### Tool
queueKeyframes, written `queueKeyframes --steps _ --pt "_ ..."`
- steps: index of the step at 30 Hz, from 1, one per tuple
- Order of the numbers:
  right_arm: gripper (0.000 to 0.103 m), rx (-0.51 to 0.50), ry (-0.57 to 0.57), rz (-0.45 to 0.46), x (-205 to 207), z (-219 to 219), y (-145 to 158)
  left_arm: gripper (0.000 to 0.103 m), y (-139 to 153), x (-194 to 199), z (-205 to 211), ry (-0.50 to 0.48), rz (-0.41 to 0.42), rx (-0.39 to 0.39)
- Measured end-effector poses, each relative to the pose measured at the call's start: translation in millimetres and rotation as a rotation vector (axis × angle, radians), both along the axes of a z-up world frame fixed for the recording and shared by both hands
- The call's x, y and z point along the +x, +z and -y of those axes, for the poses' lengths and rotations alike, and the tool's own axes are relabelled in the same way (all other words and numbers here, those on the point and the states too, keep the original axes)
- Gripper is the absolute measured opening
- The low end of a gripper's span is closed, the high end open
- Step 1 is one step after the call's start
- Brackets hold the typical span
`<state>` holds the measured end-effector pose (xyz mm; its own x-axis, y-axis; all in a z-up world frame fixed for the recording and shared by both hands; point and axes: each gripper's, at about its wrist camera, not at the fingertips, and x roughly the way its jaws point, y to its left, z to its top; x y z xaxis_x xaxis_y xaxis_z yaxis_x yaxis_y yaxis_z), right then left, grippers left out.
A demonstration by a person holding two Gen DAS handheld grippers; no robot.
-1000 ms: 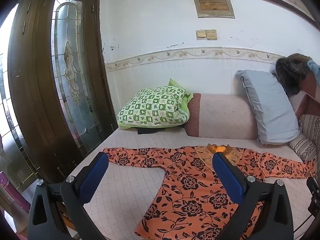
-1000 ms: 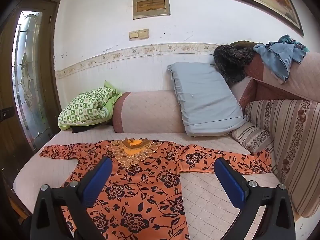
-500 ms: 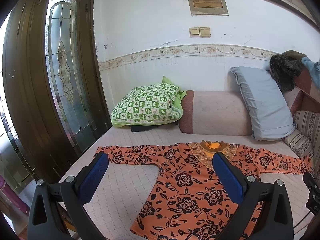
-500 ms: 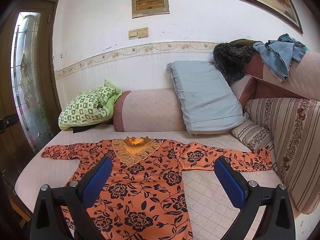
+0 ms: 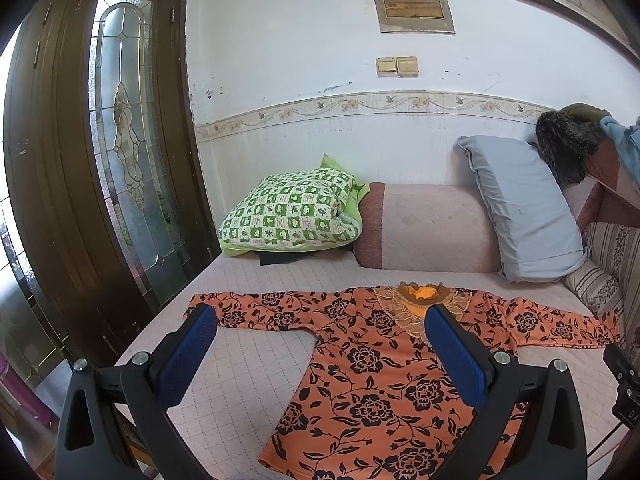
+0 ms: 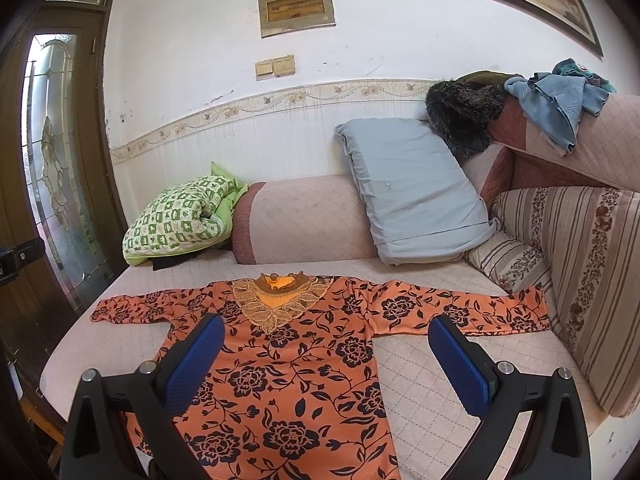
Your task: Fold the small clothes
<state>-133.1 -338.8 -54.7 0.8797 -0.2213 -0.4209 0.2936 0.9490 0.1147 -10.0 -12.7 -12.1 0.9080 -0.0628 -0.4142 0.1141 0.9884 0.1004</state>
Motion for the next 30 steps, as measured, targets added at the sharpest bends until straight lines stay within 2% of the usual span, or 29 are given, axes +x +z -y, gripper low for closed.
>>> queueKeyframes --steps 30 --pt "0.103 0.010 -0.005 -0.017 4 1 -7 0.103 -7 12 1 -0.005 -0.031 0.009"
